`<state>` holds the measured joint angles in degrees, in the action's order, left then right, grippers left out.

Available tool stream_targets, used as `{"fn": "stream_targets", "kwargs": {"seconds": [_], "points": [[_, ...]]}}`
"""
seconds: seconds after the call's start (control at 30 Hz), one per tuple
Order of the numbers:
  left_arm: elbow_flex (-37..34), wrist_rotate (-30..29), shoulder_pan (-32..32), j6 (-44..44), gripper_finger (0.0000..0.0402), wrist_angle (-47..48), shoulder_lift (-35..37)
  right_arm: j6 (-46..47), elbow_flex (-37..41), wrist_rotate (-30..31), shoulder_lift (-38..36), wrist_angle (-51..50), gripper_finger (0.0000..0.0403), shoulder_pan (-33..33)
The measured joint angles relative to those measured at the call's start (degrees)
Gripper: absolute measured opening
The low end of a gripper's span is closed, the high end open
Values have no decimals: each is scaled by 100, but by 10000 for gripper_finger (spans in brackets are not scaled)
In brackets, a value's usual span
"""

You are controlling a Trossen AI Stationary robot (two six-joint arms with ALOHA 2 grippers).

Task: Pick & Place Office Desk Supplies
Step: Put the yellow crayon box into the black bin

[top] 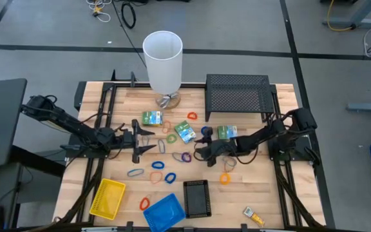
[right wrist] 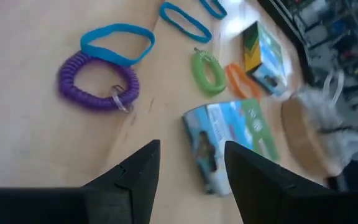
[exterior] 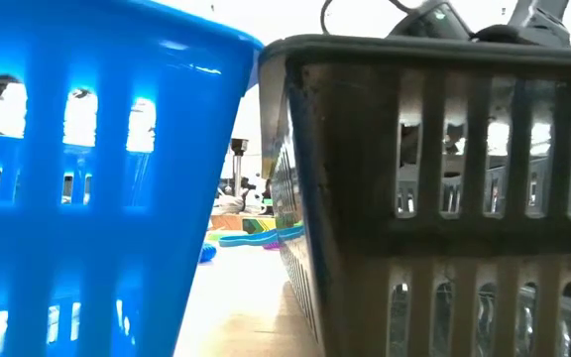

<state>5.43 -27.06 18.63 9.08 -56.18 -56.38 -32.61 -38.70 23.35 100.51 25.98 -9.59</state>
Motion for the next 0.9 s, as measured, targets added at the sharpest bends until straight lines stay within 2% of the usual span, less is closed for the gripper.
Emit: {"fn": "stream_targets", "kwargs": {"seconds": [0.13,0.27,0.43,0.67,0.9], "points": [[248,-23,3,371,246,89,2,-562,-243,25,0,-618,189,99],[576,-10,7,192,246,926,2,-933,-275,444,0,-933,189,120],[774,-242,7,102,246,1549,-67,-874,-275,558,0,-950,189,287],[775,-423,2,412,246,1486,-103,-857,-329,577,383,-740,189,470],[777,-445,2,505,246,1369,-101,-1020,-621,897,798,-437,189,422]]}}
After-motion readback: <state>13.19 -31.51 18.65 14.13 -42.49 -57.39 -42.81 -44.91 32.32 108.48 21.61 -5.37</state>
